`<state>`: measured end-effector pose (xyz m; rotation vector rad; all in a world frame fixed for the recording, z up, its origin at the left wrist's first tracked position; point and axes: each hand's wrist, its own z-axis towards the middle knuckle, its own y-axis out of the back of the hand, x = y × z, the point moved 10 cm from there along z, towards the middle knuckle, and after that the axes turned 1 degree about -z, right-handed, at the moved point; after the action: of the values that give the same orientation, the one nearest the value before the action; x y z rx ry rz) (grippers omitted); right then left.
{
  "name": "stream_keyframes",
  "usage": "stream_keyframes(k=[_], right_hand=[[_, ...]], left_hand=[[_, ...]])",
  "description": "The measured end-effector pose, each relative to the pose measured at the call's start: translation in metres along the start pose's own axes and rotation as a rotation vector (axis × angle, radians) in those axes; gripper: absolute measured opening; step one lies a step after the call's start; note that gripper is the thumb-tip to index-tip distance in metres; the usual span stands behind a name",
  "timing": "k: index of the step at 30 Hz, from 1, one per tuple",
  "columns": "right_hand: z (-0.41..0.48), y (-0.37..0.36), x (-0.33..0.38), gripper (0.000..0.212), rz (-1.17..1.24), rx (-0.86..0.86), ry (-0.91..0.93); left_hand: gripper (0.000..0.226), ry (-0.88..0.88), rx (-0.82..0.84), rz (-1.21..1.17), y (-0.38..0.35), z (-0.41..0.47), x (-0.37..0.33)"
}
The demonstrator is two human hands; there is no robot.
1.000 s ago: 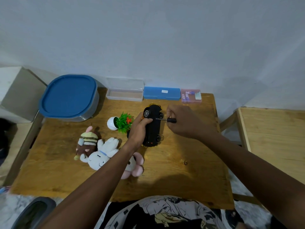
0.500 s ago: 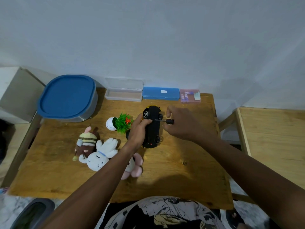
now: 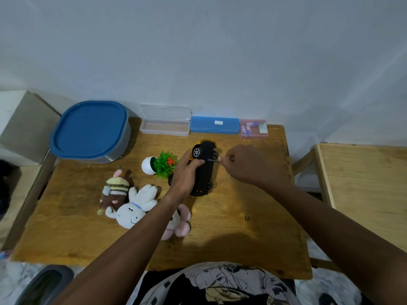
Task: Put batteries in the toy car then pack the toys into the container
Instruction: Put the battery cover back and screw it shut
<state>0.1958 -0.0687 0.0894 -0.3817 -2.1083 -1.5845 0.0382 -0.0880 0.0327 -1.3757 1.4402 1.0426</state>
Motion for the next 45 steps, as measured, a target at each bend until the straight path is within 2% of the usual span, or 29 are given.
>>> stream_keyframes(k=[2, 4, 6, 8, 10, 12, 16, 20, 23, 26, 29, 32, 36, 39, 42, 45], right_hand=[[-0.003, 0.004, 0.005, 0.016, 0.052, -0.005, 0.031], [-0.003, 0.006, 0.008, 0.016, 0.059, -0.017, 0.082], [-0.003, 0.012, 0.013, 0.011, -0.051, -0.074, 0.147], [-0.006, 0.015, 0.018, 0.017, -0.2, -0.147, 0.214], [-0.01, 0.015, 0.02, 0.028, -0.241, -0.163, 0.24], [-0.009, 0.011, 0.019, 0.033, -0.209, -0.136, 0.213], [-0.001, 0.0, 0.0, 0.038, 0.029, -0.044, -0.058], [-0.006, -0.001, -0.005, 0.022, 0.17, -0.011, -0.104], [-0.006, 0.01, 0.007, 0.018, 0.151, -0.058, 0.019], [-0.009, 0.023, 0.026, 0.007, -0.102, -0.174, 0.226], [-0.012, 0.02, 0.029, 0.021, -0.195, -0.196, 0.286], [-0.011, 0.017, 0.024, 0.027, -0.113, -0.161, 0.224], [-0.007, 0.006, 0.001, 0.041, 0.094, -0.087, -0.049], [-0.011, -0.006, -0.013, 0.036, 0.255, 0.011, -0.221], [-0.014, -0.005, -0.013, 0.023, 0.298, 0.066, -0.23], [-0.011, 0.0, -0.006, 0.021, 0.189, 0.072, -0.123]], left_hand=[[0.027, 0.004, 0.001, 0.005, 0.0, 0.0, 0.001], [0.027, 0.009, -0.006, 0.008, 0.0, 0.0, 0.002], [0.027, 0.017, -0.007, -0.005, 0.0, 0.0, 0.002], [0.028, 0.025, -0.009, -0.022, 0.0, -0.001, 0.003], [0.029, 0.016, -0.013, -0.031, 0.0, 0.0, 0.001], [0.03, 0.002, -0.019, 0.003, 0.0, 0.0, -0.003], [0.027, -0.025, -0.007, 0.056, 0.001, 0.0, -0.005], [0.029, -0.034, -0.034, 0.019, 0.005, -0.001, -0.008], [0.025, -0.022, -0.039, 0.011, 0.006, 0.0, -0.008], [0.027, -0.005, -0.033, 0.006, 0.004, 0.0, -0.004], [0.027, -0.001, -0.031, -0.006, 0.004, -0.001, -0.004], [0.026, -0.016, -0.019, 0.03, 0.004, 0.001, -0.006], [0.024, -0.03, -0.02, 0.087, 0.005, -0.002, -0.005], [0.024, -0.025, -0.013, 0.075, 0.004, -0.003, -0.003], [0.025, -0.005, -0.011, 0.062, 0.005, -0.003, -0.001], [0.025, 0.017, -0.016, 0.03, 0.003, -0.002, 0.002]])
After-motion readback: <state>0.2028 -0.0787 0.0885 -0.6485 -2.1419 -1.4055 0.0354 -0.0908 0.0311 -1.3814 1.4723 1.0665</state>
